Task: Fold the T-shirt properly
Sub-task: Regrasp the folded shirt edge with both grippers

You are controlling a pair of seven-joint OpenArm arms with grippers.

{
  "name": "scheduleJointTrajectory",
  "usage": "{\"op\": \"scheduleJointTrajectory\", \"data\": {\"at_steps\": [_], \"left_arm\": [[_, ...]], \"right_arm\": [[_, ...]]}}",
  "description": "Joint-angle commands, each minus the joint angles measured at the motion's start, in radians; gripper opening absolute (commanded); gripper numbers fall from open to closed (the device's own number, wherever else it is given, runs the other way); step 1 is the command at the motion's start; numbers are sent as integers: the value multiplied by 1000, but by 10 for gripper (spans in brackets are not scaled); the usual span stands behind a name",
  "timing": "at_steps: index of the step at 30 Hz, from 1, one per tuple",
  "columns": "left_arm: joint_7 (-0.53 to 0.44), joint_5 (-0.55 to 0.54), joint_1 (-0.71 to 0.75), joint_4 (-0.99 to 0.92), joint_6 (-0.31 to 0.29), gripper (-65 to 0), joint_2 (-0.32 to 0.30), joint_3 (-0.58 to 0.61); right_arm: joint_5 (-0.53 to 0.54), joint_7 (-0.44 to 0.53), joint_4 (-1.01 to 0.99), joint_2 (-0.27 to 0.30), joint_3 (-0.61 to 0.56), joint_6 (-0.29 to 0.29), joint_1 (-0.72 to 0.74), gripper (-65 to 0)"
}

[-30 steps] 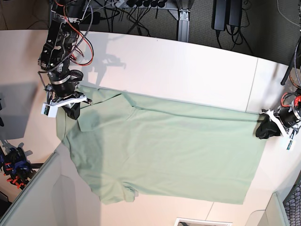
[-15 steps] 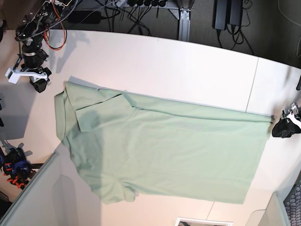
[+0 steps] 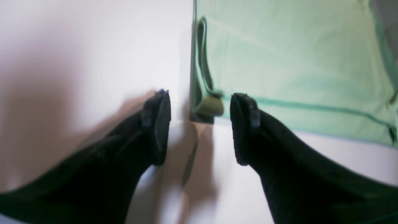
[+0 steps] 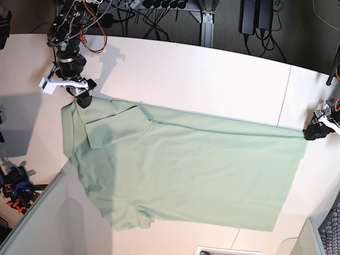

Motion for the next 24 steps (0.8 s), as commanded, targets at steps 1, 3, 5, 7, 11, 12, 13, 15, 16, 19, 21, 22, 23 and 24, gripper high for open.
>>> {"op": "scheduleJointTrajectory", "data": {"at_steps": [1,3,5,7,11,12,13,15,16,19,21,22,23,24], "left_arm": [[-13,20,-16,15,29,-304,-8,-13],[-23,60,-16,15,84,-304,13,-32],[-24,86,-16,15,118,-304,30,-55],[-23,90,-16,15,121,-304,40,-68],[-7,90,-16,15,120,-304,65,-50],[-3,89,-16,15,120,-304,72,-39],[2,90,-16,15,120,-304,80,-27],[5,90,-16,15,120,-304,97,-3],[5,90,-17,15,120,-304,104,11],[5,99,-16,15,120,-304,125,42],[0,110,-16,15,120,-304,139,44],[-7,114,-16,15,120,-305,142,43],[-24,130,-16,15,120,-305,142,43],[-37,154,-16,15,120,-309,142,43]], "right_arm": [[0,1,12,6,0,4,16,-268],[-3,1,12,3,-4,4,23,-268],[-3,1,12,3,-16,5,24,-268],[-3,1,12,3,-27,4,23,-268],[-3,8,12,3,-35,4,23,-268],[-5,9,12,3,-35,4,24,-268],[-9,9,12,3,-35,4,24,-268],[-10,9,12,3,-35,4,23,-268],[-10,9,12,3,-35,4,23,-268],[-10,10,12,3,-34,4,26,-268],[-10,12,12,2,-35,4,34,-268],[-10,12,12,2,-35,4,39,-268],[-10,12,12,2,-35,4,46,-269],[-10,12,12,2,-35,4,55,-271]]}}
